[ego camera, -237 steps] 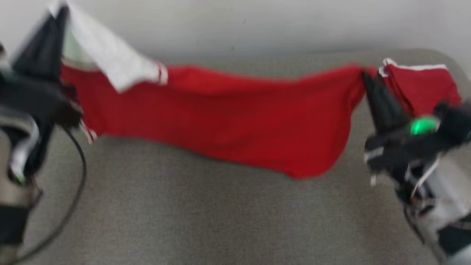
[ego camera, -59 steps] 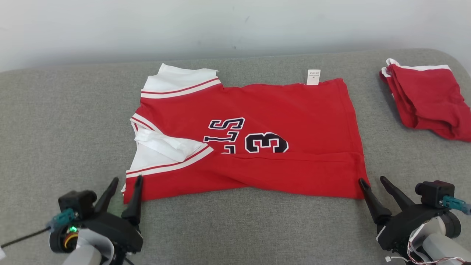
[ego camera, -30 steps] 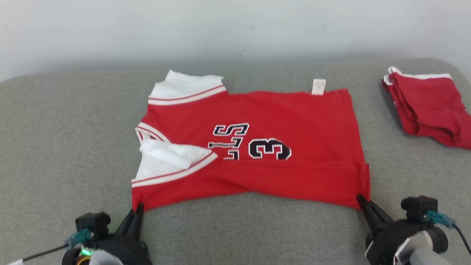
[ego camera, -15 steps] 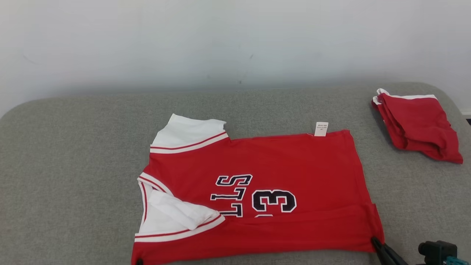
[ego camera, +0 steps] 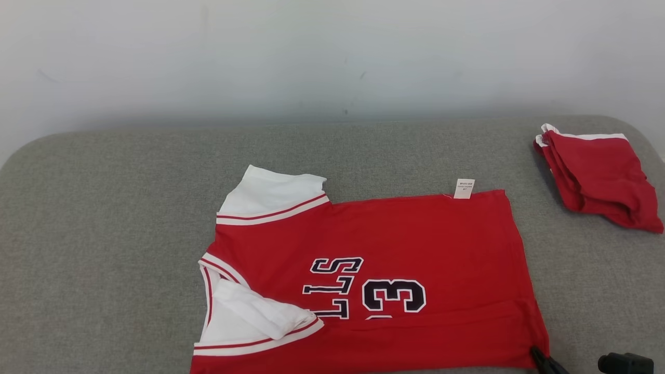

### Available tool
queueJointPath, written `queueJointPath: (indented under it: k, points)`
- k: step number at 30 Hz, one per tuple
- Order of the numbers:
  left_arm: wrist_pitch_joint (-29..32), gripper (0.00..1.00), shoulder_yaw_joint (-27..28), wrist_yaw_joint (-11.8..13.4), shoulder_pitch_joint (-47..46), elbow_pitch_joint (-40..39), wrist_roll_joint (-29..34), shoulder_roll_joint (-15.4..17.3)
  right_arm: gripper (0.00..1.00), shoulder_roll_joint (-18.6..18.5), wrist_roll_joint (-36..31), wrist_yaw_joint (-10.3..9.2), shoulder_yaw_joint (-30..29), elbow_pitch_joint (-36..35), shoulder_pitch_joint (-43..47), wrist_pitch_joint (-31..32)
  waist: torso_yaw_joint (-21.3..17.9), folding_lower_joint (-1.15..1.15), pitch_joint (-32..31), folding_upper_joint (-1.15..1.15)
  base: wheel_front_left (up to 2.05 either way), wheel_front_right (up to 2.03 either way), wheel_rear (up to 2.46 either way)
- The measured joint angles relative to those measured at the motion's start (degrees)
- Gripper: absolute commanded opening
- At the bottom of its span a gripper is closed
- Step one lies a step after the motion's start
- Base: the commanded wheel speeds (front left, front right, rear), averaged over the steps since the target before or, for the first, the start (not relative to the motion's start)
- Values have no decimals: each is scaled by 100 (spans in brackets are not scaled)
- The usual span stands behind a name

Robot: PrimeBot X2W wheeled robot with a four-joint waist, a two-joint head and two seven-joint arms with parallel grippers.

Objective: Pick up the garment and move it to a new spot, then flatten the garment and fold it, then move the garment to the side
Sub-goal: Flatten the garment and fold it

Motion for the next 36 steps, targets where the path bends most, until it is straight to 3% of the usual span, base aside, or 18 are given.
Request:
queueJointPath:
  k: [1, 2, 14, 30, 36]
  points:
    - [-1, 100, 4, 0, -1, 2, -1, -7, 98, 41, -9, 0, -52, -22, 1, 12, 3, 0, -2, 0, 0, 0, 0]
    - [-9, 100, 12, 1, -1, 3, 1, -7, 100, 73, -52, 0, -111, -42, 1, 5, 4, 0, -4, 0, 0, 0, 0]
    - [-180, 100, 586, 137, 3, -348, 392, -45, 100, 386, -1112, 0, -899, -359, -23, -242, -11, 0, -125, 0, 0, 0, 0]
    - [-187, 100, 2092, 40, 271, -1150, 2563, -871, 100, 1637, -2290, 0, -1814, -1131, 17, -339, -37, 0, -249, 0, 0, 0, 0]
    - [-193, 100, 2407, -190, 331, -1271, 3399, -1016, 100, 1950, -2941, 0, -1933, -1435, 127, -339, -81, 0, -218, 0, 0, 0, 0]
